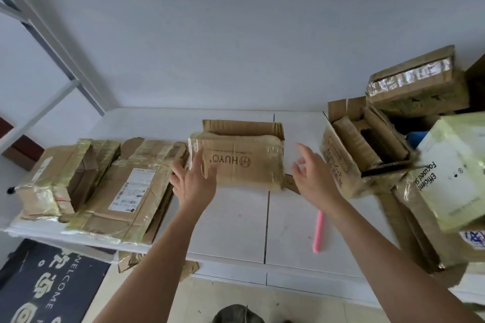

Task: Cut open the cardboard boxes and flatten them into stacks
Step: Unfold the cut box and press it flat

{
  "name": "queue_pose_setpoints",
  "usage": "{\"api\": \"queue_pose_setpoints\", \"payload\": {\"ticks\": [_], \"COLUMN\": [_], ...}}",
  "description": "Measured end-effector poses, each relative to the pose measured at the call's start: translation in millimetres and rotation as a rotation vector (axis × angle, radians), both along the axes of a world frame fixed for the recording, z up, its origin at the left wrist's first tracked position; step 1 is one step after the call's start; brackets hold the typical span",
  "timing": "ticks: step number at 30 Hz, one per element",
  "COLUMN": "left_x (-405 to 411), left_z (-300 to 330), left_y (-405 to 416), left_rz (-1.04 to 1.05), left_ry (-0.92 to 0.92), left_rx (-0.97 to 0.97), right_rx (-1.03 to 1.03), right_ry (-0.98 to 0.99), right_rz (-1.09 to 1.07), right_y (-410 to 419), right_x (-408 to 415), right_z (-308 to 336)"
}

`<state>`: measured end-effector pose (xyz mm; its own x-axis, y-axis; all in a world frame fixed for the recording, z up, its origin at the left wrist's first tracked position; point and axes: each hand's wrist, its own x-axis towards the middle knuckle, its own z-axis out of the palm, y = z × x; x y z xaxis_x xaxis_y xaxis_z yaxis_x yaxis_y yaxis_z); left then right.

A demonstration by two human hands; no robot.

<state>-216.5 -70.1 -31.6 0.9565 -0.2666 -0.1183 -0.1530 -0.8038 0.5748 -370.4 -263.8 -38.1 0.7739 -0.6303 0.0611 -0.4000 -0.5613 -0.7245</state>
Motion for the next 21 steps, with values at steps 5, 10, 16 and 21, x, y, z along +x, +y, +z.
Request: {"api": "queue_pose_setpoints", "payload": {"ticks": [5, 10, 16, 21], "left_x": [22.7, 36.8, 51.2, 64.6], "left_z": [9.0, 11.7, 2.7, 10.9], "left_y": [7.7, 16.8, 19.5, 7.2], "left_rz": [-0.031, -0.018, -0.004, -0.124], "left_ry": [0.053, 0.215, 0.226, 0.109], "left_rx": [-0.147, -0.416, -0.457, -0.336], "right_rx": [0.395, 0.267, 0.052, 0.007], "right_ry": [0.081, 0.053, 0.064, 0.229], "right_rz": [-0.023, 0.045, 0.230, 0.401], "right_y": [2.8, 8.7, 29.0, 44.4], "right_x": [43.8, 47.9, 12.9, -21.2], "right_z": [11.5, -8.6, -35.3, -63.4]}}
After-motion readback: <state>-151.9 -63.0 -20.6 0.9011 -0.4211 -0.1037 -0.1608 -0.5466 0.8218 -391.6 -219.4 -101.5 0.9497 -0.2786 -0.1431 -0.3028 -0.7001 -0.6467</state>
